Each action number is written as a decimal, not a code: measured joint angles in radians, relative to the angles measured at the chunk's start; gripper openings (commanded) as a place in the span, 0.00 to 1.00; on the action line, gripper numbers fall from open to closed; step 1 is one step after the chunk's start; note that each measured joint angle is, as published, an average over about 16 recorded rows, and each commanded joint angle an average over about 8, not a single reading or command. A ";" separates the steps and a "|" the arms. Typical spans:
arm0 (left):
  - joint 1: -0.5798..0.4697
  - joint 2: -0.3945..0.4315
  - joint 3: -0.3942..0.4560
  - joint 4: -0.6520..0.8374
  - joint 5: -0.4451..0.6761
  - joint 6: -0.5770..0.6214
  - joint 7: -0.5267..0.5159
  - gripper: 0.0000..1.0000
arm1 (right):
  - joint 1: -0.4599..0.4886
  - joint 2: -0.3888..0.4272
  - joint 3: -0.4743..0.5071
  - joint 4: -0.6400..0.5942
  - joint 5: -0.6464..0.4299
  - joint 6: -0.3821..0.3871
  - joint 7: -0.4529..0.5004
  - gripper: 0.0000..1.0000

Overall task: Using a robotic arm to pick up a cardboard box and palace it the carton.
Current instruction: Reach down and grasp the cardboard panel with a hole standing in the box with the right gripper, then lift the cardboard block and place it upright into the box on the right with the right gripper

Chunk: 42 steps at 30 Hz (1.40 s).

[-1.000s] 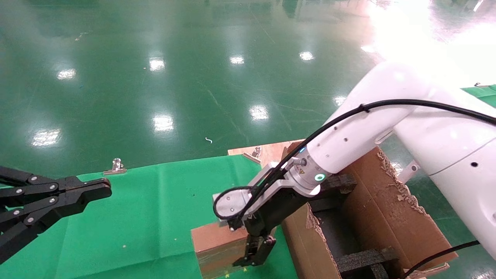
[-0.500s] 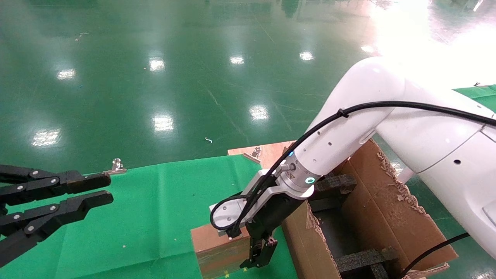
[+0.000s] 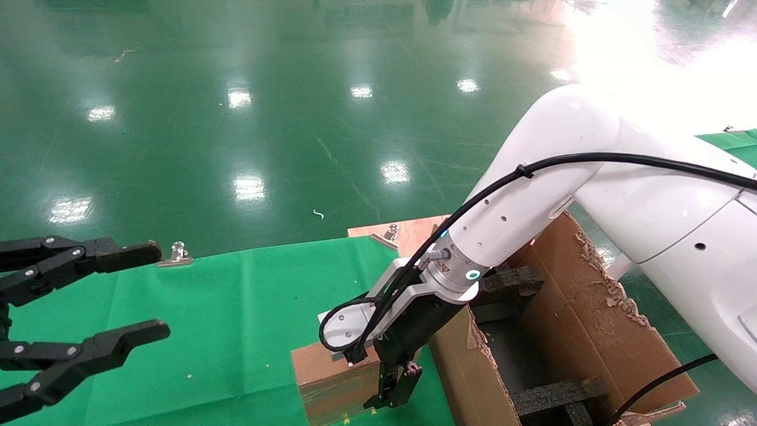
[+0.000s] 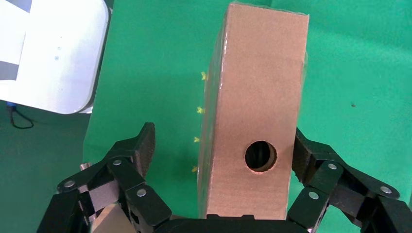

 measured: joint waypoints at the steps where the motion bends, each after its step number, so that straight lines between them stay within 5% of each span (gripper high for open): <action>1: 0.000 0.000 0.000 0.000 0.000 0.000 0.000 1.00 | 0.000 0.000 0.001 0.000 0.000 0.000 0.000 0.00; 31: 0.000 0.000 0.000 0.000 0.000 0.000 0.000 1.00 | -0.002 0.007 0.009 -0.002 0.008 0.001 0.003 0.00; 42: 0.000 0.000 0.000 0.000 0.000 0.000 0.000 1.00 | 0.091 0.066 0.029 0.043 0.084 -0.010 0.042 0.00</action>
